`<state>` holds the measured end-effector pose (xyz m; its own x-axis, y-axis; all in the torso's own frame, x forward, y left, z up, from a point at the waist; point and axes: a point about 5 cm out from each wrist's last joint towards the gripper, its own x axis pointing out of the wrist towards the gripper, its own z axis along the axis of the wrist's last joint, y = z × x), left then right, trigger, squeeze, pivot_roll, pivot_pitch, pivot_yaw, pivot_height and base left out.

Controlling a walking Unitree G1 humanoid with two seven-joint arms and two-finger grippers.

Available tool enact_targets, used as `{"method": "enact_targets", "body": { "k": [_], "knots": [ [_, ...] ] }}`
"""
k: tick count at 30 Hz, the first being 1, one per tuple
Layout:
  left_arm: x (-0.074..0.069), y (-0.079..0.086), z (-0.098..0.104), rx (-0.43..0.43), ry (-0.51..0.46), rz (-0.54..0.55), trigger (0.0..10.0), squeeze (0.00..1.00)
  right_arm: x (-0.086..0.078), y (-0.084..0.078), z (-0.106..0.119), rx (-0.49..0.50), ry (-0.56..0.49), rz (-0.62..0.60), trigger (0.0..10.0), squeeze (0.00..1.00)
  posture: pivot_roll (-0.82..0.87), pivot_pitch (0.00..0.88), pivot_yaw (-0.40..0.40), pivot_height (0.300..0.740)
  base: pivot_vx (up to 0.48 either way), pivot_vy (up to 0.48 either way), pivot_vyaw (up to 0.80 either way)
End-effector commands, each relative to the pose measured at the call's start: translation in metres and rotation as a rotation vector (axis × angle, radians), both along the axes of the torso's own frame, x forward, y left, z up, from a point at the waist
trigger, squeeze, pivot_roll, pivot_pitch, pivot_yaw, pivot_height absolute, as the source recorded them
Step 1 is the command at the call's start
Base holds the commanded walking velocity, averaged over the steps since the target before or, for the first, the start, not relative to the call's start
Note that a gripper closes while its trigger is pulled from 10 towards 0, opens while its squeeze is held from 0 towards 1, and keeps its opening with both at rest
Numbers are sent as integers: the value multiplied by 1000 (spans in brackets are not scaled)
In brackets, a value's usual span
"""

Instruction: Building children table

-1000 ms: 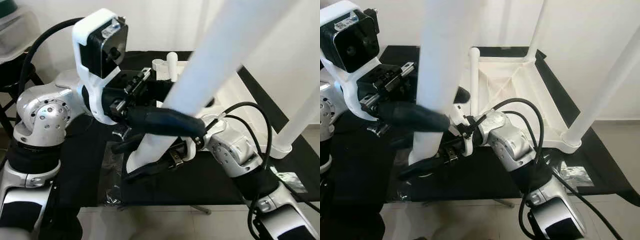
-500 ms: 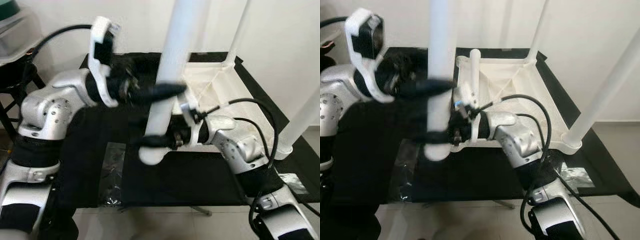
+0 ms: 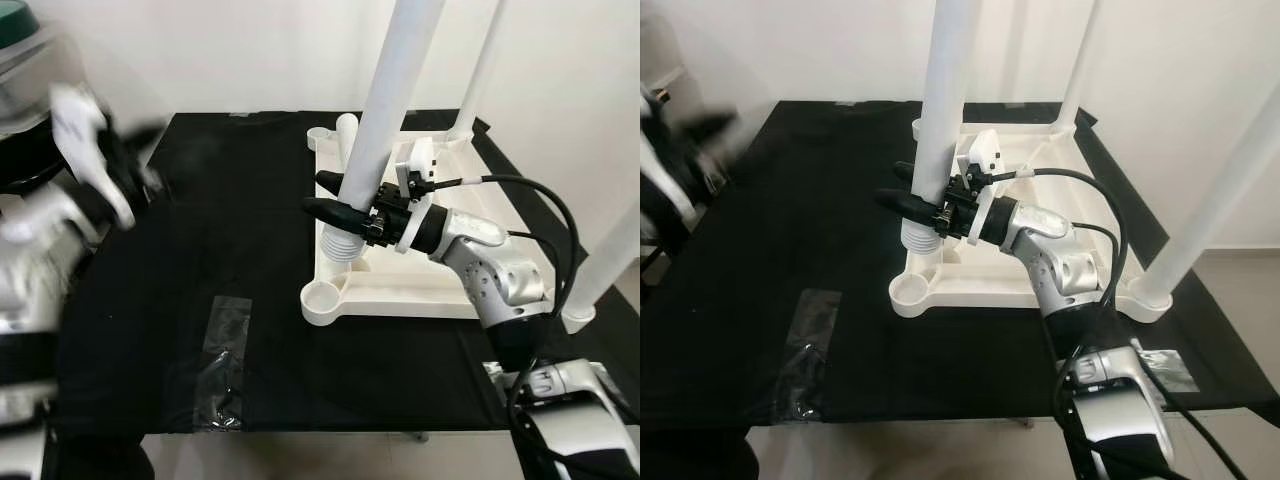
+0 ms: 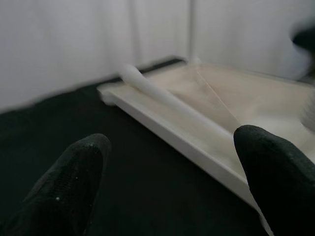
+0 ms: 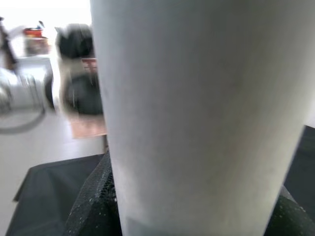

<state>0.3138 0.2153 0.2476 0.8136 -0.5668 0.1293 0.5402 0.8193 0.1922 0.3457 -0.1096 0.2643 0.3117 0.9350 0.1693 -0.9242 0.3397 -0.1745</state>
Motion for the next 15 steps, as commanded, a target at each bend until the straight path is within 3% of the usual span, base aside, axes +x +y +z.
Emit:
{"method": "enact_targets", "body": {
  "k": [1,4,6,10,15],
  "knots": [
    [-7,-12,-2,47,-26,-25,10000,0,-1,7,3,-28,-31,45,10000,0,19,177,-11,740,0,0,0],
    [-30,-29,-37,17,66,-4,10000,0,-3,17,1,-82,-33,202,10000,0,28,238,-18,740,0,0,0],
    [-34,-31,-41,10,78,4,10000,0,-5,18,2,-91,-37,233,10000,0,28,238,-18,740,0,0,0],
    [-57,-28,-58,16,83,152,10000,0,-8,25,13,-136,-19,427,10000,0,51,334,-44,740,0,0,0],
    [-74,-25,-62,29,62,273,10000,0,-10,26,17,-194,-18,538,10000,0,63,360,-52,740,0,0,0]
  ]
}}
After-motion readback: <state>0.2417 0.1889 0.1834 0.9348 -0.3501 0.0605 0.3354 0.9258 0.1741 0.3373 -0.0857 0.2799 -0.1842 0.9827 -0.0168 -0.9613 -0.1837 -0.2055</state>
